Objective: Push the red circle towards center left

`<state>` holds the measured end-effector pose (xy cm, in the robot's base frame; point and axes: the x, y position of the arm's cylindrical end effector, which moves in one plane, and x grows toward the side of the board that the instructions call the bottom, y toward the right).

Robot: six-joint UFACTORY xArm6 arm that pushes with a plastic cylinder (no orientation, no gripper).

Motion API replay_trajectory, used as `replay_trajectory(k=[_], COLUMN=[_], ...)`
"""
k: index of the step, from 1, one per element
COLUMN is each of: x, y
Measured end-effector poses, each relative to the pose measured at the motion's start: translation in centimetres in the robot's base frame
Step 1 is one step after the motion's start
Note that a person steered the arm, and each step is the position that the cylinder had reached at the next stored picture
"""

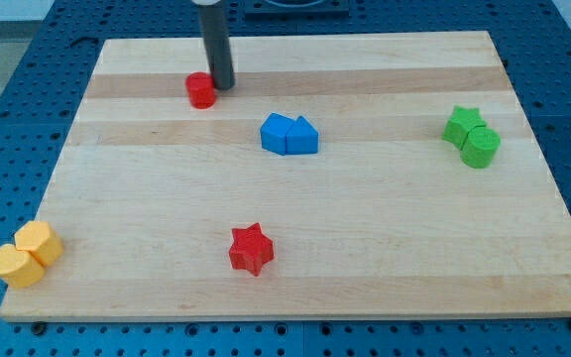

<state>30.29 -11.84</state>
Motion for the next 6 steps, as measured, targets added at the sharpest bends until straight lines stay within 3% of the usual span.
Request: replay_trajectory(k=[3,5,6], x=[0.1,6.2,3.7], y=[-4.9,-4.9,-5.0])
